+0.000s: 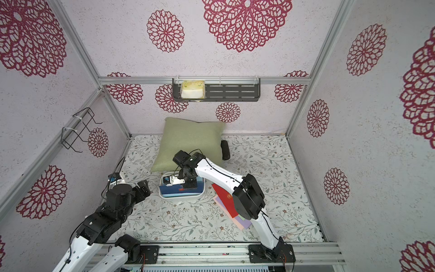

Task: Put the sealed envelopes into the storage box
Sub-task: Place the envelope in the storage box.

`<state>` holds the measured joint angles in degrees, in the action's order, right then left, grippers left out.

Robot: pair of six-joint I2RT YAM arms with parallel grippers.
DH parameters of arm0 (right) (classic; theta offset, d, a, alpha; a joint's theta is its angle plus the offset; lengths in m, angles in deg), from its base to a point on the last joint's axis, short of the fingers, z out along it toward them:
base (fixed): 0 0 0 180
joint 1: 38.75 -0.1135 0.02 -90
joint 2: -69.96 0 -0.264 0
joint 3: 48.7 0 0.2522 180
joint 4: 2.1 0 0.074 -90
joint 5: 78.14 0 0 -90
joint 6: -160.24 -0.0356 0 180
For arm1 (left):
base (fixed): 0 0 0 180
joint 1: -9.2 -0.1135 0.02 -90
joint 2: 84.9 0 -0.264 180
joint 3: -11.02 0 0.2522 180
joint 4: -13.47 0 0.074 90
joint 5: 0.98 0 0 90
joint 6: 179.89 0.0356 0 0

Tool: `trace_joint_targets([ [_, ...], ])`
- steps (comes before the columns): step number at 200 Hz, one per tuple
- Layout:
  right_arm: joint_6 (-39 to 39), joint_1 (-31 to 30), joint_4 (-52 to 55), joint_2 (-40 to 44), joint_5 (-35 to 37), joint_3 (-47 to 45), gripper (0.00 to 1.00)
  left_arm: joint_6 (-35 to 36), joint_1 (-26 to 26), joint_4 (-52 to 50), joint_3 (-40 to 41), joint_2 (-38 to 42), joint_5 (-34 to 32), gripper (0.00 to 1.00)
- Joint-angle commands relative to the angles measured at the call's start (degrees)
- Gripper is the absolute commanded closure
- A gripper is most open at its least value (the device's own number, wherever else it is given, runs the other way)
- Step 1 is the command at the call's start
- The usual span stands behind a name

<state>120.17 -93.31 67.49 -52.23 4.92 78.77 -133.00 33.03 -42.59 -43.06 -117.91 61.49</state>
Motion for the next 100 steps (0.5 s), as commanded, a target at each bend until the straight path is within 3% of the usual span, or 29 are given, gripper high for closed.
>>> trace_joint_targets([
  [1,0.96,-0.19,1.87,-0.49,1.64,1.89,0.90,0.40,-0.40,-0.31,0.02,0.06,0.20,0.09],
  [16,0.20,-0.27,1.27,-0.98,2.53,1.91,0.85,0.27,-0.43,-0.32,-0.05,-0.26,0.33,0.09],
  [33,-0.93,-0.24,-0.32,-1.20,3.93,1.89,0.71,0.31,-0.37,-0.35,-0.11,-0.51,0.55,0.09],
  [54,-3.16,-0.15,-2.91,-1.48,6.26,2.27,0.61,0.02,-0.37,-0.40,0.10,-0.61,0.81,0.09],
  [100,-10.15,1.08,-10.38,-0.23,7.12,2.20,0.50,0.36,-0.37,0.09,0.02,-0.36,2.74,0.09],
])
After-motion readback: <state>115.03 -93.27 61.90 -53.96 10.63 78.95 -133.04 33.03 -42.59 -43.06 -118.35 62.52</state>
